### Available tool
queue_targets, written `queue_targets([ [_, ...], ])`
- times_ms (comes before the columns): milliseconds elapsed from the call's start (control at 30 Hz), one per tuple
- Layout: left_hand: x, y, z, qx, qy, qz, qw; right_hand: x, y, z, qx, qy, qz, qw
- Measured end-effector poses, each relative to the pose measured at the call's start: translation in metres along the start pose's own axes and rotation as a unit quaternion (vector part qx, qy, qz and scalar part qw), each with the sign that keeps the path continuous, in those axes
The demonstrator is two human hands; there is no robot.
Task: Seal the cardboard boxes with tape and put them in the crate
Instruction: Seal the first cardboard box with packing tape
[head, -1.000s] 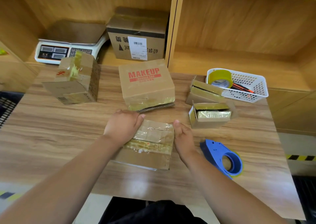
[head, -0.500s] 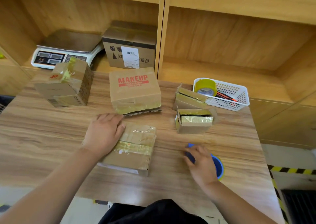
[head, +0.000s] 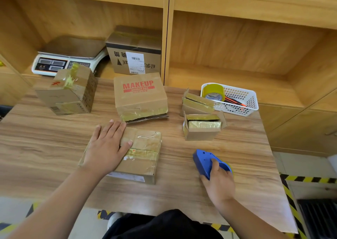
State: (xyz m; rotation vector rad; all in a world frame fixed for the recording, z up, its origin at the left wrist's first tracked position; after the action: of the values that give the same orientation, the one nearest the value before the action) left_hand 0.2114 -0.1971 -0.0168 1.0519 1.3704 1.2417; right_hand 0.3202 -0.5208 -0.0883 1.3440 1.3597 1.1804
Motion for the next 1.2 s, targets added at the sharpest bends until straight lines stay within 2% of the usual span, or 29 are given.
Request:
queue_targets([
  [167, 0.011, 0.001, -0.008, -0.016, 0.011, -0.008, 1.000, 0.012, 0.004, -0.009, -0.010, 0.022, 0.015, 1.000],
  [433, 0.034, 0.002, -0.018, -0.036, 0.032, -0.030, 0.998, 0.059, 0.029, -0.029, -0.148, 0.162, 0.096, 0.971],
  [633, 0.037, 0.004, -0.019, -0.017, 0.031, -0.042, 0.999, 0.103, 0.069, -0.051, -0.134, 0.201, 0.263, 0.934],
  [733, 0.042, 0.013, -0.016, 0.000, 0.039, -0.123, 0.992, 0.124, 0.093, -0.061, -0.123, 0.213, 0.291, 0.925],
  [800, 0.044, 0.027, -0.015, -0.037, 0.061, -0.244, 0.967, 0.136, 0.106, -0.065, -0.106, 0.222, 0.293, 0.924],
  [900, 0.045, 0.055, -0.015, -0.124, 0.064, -0.413, 0.900, 0.150, 0.118, -0.070, -0.086, 0.257, 0.286, 0.919],
  [967, 0.044, 0.074, -0.017, -0.145, 0.050, -0.493, 0.857, 0.159, 0.121, -0.074, -0.085, 0.283, 0.286, 0.912],
  [1033, 0.045, 0.089, -0.022, -0.133, 0.043, -0.561, 0.816, 0.167, 0.123, -0.077, -0.104, 0.300, 0.277, 0.907],
  [1100, 0.048, 0.098, -0.027, -0.104, 0.032, -0.593, 0.798, 0.173, 0.123, -0.079, -0.127, 0.314, 0.261, 0.904],
  [1200, 0.055, 0.102, -0.032, -0.092, 0.035, -0.591, 0.800, 0.179, 0.124, -0.079, -0.139, 0.327, 0.247, 0.901],
])
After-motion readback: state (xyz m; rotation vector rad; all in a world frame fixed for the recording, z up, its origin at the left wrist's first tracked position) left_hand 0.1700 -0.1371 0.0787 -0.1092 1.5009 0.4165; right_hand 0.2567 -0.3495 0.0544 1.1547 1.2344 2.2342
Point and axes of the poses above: each hand's wrist, its own z-axis towards the middle knuckle, its own y-axis out of the back of the hand, x = y × z, the point moved 2 cm from there along z, towards the middle knuckle, and after that the axes turned 15 degrees about -y, right-handed, at the moved point
